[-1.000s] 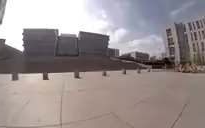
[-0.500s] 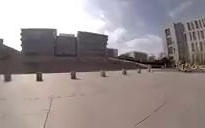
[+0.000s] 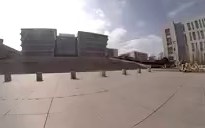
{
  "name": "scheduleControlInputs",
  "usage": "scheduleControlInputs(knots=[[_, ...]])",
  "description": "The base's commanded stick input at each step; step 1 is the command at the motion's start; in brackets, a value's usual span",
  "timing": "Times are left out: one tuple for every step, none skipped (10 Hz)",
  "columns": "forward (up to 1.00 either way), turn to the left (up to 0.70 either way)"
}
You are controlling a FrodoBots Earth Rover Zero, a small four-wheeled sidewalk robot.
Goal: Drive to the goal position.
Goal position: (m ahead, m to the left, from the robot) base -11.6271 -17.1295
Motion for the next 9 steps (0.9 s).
scheduleControlInputs(knots=[[0.66, 0.0], [0.7, 0.0], [0.7, 0.0], [0.7, 0.0], [0.7, 0.0], [0.7, 0.0], [0.7, 0.0], [0.7, 0.0], [0.7, 0.0]])
